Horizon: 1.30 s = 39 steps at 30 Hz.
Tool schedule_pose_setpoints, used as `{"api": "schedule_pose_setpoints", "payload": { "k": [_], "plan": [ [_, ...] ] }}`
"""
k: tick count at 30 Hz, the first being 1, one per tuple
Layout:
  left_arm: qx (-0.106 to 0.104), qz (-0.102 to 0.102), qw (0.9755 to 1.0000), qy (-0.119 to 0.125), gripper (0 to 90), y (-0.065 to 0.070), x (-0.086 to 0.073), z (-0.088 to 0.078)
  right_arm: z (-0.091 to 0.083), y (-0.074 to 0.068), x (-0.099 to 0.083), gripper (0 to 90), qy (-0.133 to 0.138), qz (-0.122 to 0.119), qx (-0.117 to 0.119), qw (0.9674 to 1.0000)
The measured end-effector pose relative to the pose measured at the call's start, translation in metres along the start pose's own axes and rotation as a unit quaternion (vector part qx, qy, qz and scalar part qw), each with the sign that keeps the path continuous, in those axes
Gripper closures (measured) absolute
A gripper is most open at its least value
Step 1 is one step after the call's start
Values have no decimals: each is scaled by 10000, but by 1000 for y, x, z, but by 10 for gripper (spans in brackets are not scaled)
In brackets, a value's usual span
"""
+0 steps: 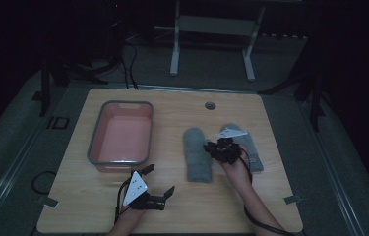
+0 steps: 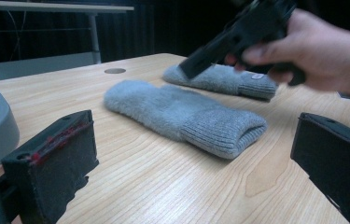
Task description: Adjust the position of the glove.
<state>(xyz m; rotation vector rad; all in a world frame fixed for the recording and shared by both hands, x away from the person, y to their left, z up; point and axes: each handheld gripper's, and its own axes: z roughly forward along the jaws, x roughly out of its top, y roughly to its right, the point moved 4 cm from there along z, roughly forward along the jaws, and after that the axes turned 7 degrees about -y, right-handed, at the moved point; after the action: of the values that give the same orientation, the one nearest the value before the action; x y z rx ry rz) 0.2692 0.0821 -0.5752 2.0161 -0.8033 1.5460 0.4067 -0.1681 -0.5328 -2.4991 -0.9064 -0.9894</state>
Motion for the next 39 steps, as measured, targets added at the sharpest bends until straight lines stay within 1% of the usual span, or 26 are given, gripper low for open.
{"api": "schedule_pose_setpoints", "payload": {
  "k": [1, 2, 3, 5, 6, 10, 13, 15, 17, 18, 20, 21, 22, 23, 24, 26, 28, 29, 30, 31, 32, 35, 36, 37, 38, 39],
  "plan": [
    [2, 9, 10000, -4, 6, 0, 0, 0, -8, 6, 0, 686, 86, -40, -139, 9999],
    [6, 18, 10000, -5, 6, 0, 0, 0, -15, 13, -1, 635, 144, -76, -208, 9997],
    [10, 23, 10000, -3, 6, 0, 0, 0, -21, 21, -2, 585, 159, -49, -265, 9995],
    [18, 26, 10000, 0, 6, 0, 0, 0, -31, 38, -7, 534, 199, 37, -563, 9982],
    [19, 28, 10000, -1, 6, 0, 0, 0, -35, 47, -10, 517, 191, 55, -641, 9977],
    [31, 12, 10000, -2, 6, 0, 0, 0, -45, 75, -25, 479, 145, 330, -828, 9959],
    [35, 37, 10000, -20, 6, 1, 0, 1, -43, 89, -33, 478, 14, 423, -946, 9946],
    [32, 69, 10000, -43, 6, 3, 0, 2, -39, 96, -37, 478, -72, 535, -891, 9946],
    [17, 69, 10000, -52, 6, 3, 0, 2, -34, 99, -40, 478, -184, 537, -978, 9936],
    [-1, 66, 10000, -68, 5, 4, 1, 2, -30, 102, -42, 478, -281, 612, -1029, 9924],
    [-36, 17, 10000, -42, 6, 4, 2, 2, -28, 102, -44, 478, -335, 663, -1036, 9918],
    [-34, -98, 9999, 23, 6, 3, 4, 0, -24, 104, -47, 471, -447, 794, -991, 9909],
    [-34, -98, 9999, 23, 6, 3, 4, 0, -21, 105, -49, 465, -522, 818, -944, 9908],
    [-82, -199, 9997, 83, 6, 3, 6, -1, -21, 105, -49, 465, -522, 818, -944, 9908],
    [-99, -241, 9996, 99, 6, 3, 8, -2, -17, 106, -52, 466, -661, 864, -953, 9895],
    [-108, -161, 9997, 130, 6, 4, 10, -3, -11, 108, -57, 467, -808, 983, -1115, 9856],
    [-137, -113, 9998, 136, 6, 6, 11, -4, -10, 107, -59, 525, -833, 978, -1200, 9844],
    [-189, -96, 9996, 160, 6, 8, 13, -3, -8, 103, -58, 617, -846, 907, -1262, 9842],
    [-189, -96, 9996, 160, 6, 8, 13, -3, -8, 103, -58, 617, -846, 907, -1262, 9842],
    [-208, -67, 9996, 165, 6, 9, 14, -4, -8, 101, -58, 663, -860, 892, -1280, 9840],
    [-218, -58, 9996, 174, 6, 10, 15, -4, -9, 99, -58, 746, -827, 1037, -1303, 9826],
    [-222, -19, 9996, 171, 6, 11, 18, -4, -11, 95, -56, 801, -761, 1238, -1342, 9802],
    [-223, -40, 9996, 174, 6, 11, 18, -4, -11, 95, -56, 801, -761, 1238, -1342, 9802],
    [-239, -48, 9996, 140, 6, 11, 18, -4, -12, 93, -55, 807, -728, 1310, -1344, 9795],
    [-251, -53, 9996, 125, 6, 11, 18, -3, -14, 90, -53, 811, -711, 1383, -1391, 9780],
    [-262, -50, 9996, 116, 6, 11, 18, -3, -14, 90, -53, 811, -711, 1383, -1391, 9780]
  ]
}}
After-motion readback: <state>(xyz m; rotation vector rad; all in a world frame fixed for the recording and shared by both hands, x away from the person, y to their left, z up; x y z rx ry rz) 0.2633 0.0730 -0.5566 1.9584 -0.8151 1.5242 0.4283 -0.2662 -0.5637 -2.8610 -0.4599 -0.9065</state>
